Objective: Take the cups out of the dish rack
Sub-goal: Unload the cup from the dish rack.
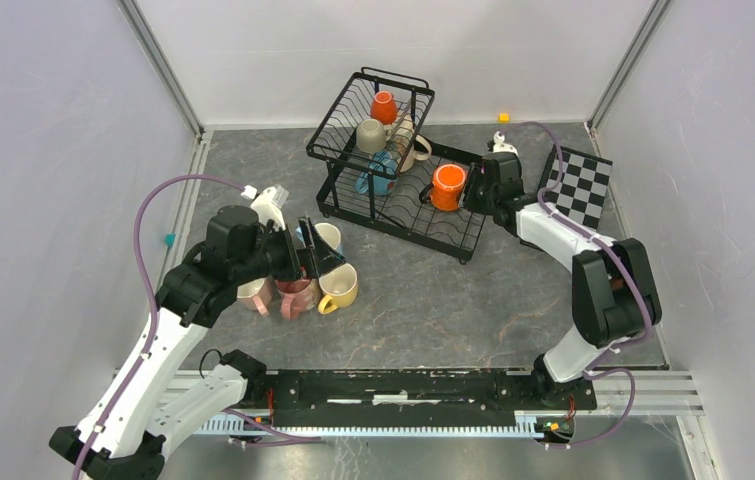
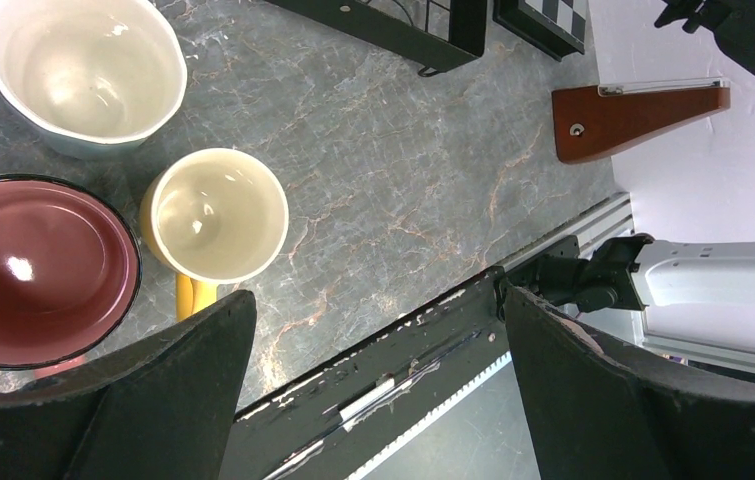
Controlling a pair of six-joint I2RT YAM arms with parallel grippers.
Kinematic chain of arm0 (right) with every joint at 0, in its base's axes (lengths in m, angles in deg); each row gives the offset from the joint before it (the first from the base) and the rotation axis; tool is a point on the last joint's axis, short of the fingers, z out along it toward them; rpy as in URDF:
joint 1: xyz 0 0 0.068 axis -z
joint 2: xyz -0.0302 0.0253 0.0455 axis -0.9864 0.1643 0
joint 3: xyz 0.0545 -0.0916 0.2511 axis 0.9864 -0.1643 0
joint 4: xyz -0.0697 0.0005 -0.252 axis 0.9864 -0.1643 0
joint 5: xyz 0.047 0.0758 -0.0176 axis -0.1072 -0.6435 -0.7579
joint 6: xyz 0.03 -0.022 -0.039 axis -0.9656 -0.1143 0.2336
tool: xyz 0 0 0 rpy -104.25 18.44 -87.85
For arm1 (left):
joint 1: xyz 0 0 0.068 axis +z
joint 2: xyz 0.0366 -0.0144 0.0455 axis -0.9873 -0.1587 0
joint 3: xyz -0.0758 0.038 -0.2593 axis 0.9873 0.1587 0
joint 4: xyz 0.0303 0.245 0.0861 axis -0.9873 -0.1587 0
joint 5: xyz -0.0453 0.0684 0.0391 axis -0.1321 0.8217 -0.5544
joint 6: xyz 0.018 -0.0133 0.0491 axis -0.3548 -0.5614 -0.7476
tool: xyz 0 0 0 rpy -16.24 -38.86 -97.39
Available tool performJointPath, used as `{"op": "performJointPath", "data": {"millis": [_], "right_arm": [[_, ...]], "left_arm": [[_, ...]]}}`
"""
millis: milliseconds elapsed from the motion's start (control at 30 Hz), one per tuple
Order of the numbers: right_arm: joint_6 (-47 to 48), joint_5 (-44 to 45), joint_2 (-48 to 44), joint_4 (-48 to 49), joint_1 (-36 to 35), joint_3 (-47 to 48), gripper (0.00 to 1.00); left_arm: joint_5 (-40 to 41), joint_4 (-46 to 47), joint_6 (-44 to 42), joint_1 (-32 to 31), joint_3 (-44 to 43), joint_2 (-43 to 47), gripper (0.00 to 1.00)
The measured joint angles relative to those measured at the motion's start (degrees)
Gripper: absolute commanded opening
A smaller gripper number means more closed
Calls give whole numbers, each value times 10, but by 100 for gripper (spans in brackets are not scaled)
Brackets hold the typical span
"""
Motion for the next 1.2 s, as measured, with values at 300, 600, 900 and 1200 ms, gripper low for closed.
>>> {"op": "performJointPath", "data": {"millis": [300,600,900,1200], "right_arm": [[7,1,75,-23,10,75,39],[26,0,165,-54,29,216,42],[12,-2,101,-32,17,116,78],[-48,43,65,29,-60,68,97]], "left_arm": [[0,0,0,0,0,3,100],[1,-3,0,0,0,3,100],[1,-4,0,0,0,3,100],[1,-4,0,0,0,6,100]]}}
